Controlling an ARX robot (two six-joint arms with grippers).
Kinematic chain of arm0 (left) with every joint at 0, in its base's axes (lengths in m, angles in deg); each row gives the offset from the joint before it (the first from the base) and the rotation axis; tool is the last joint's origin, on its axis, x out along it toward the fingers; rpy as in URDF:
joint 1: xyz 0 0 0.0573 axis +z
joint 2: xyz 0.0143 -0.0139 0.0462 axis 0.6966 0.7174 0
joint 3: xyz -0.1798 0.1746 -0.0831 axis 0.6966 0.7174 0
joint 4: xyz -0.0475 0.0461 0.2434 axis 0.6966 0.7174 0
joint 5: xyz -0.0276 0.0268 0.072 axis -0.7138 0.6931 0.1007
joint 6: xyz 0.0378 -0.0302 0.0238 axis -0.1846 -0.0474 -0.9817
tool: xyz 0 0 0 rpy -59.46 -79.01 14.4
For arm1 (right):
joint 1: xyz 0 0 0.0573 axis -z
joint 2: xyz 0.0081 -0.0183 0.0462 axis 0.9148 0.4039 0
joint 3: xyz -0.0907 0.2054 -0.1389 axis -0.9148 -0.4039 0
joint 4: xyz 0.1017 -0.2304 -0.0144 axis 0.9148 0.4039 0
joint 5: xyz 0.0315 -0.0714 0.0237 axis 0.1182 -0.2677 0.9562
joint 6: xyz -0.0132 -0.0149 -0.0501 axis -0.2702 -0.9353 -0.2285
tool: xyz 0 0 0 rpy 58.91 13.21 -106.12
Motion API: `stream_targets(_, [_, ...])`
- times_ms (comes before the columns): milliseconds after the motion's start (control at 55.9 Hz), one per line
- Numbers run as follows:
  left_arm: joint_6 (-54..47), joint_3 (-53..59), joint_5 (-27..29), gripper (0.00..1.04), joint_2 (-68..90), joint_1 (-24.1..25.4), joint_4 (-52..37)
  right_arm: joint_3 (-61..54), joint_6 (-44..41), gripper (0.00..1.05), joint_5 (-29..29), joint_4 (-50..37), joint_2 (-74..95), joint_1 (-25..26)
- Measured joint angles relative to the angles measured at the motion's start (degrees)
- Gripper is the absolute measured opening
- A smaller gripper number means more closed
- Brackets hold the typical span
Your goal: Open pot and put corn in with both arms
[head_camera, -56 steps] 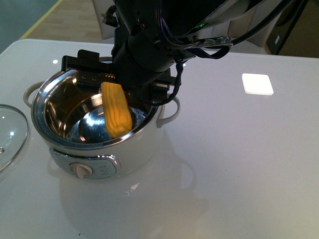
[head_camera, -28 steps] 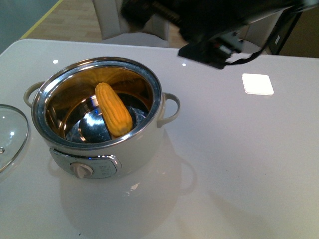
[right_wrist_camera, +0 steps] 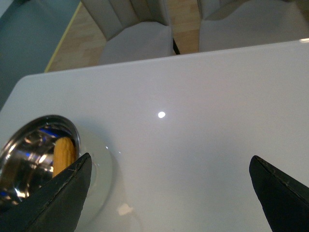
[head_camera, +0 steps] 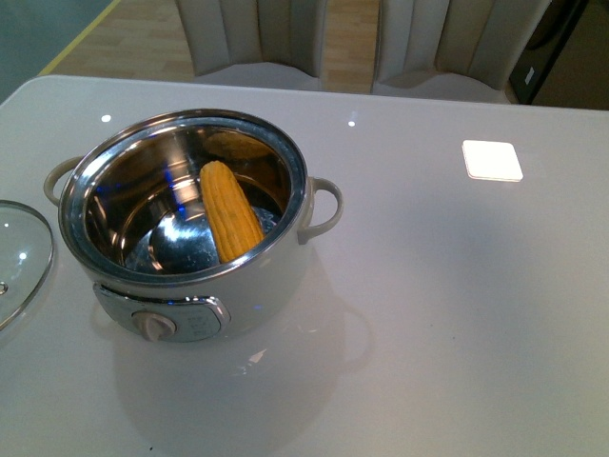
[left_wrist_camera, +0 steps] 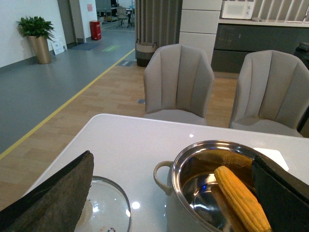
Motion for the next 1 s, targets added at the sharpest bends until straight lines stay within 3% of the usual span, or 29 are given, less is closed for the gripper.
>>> stream_targets(107, [0.0,0.0,0.0,0.98,0.0,0.0,0.0,-11.2,-7.3,0.79,-7.5,-20.3,-5.7,2.9])
stream_targets(197, [0.0,0.0,0.0,0.98,0.0,0.0,0.0,-16.8,-10.0,0.64,-8.2,-30.9,-8.5,3.4])
stream_targets(447, [0.0,0.0,0.0,0.98,0.0,0.0,0.0,-25.6,-12.5,0.02,-8.1,-29.3,-19.7,3.4])
stream_targets(1001, [0.0,0.0,0.0,0.98,0.0,0.0,0.0,-31.8,-12.7,0.02,-8.1,-19.9,-36.3,3.4])
